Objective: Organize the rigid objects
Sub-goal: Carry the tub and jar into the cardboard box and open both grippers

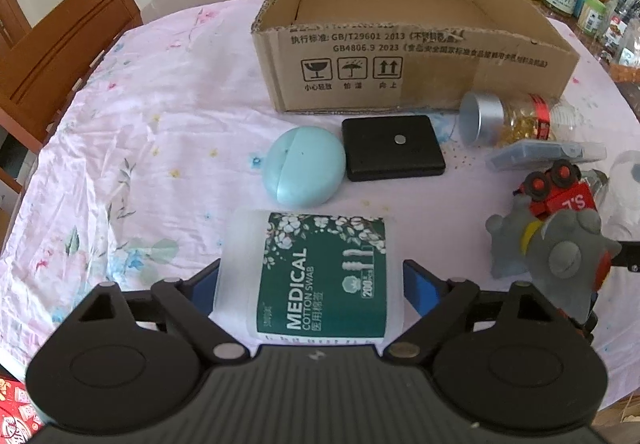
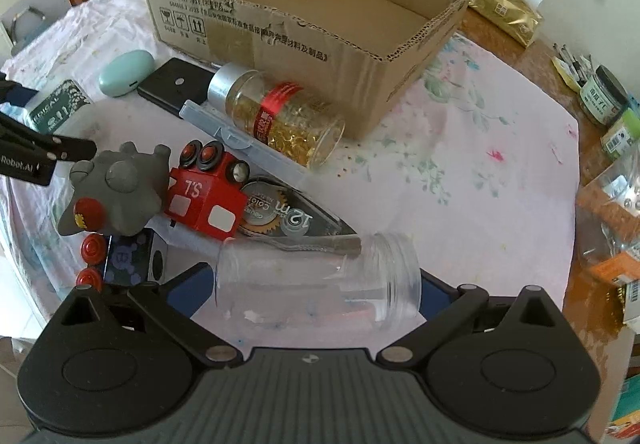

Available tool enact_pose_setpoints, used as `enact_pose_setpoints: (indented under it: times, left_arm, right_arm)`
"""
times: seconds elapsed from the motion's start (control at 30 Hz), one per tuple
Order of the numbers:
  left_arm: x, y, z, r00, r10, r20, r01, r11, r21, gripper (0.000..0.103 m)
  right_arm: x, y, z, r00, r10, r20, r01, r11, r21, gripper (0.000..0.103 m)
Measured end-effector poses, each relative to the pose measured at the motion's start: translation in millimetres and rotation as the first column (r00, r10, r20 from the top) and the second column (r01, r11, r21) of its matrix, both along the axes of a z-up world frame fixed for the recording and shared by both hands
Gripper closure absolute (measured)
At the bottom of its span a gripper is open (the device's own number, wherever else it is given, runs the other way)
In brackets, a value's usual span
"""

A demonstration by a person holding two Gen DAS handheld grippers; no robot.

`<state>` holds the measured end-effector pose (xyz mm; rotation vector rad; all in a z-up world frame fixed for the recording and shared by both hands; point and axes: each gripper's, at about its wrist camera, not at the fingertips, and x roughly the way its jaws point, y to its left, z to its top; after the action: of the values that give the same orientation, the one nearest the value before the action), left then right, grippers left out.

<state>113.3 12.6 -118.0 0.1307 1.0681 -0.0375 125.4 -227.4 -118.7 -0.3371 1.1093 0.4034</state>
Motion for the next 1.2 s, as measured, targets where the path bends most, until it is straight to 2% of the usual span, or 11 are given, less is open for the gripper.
enact_pose_setpoints:
  times: [0.1,0.27,0.5,0.67,0.9,1.07,1.2]
  left_arm:
    - [2,0,0,1.000,-0.013,-0.011,0.013,1.000,-0.002,0.015]
    - [5,4,1,0.999,-0.040,-0.025,0.039,0.999,-0.016,0.020]
    - [8,9,10,0.994,-0.107,-0.031,0.106,0.994,-0.035,0.020]
    - [12,12,33,0.983,-0.181,-0.021,0.180,0.983,-0.044,0.020]
    - [35,11,82,0.948,-0.312,0.060,0.314,0.949,-0.039,0.020]
    - [73,3,108,0.922,-0.358,0.145,0.365,0.931,-0.021,0.020]
    - [113,-5,115,0.908,-0.376,0.186,0.384,0.923,-0.010,0.020]
  right_arm:
    - [2,3,2,1.000,-0.004,0.001,0.004,1.000,-0.020,0.001]
    - [5,5,3,1.000,-0.020,-0.019,0.019,0.998,-0.061,0.010]
    - [6,4,12,0.999,-0.039,-0.038,0.037,0.998,-0.056,0.010]
    - [8,3,30,1.000,-0.026,-0.012,0.025,0.998,-0.051,0.010]
    - [22,8,71,0.996,-0.045,0.071,0.044,0.999,0.019,0.010]
    - [40,16,96,0.990,-0.067,0.124,0.056,0.994,0.092,0.010]
    - [56,25,110,0.982,-0.075,0.172,0.053,0.990,0.128,0.010]
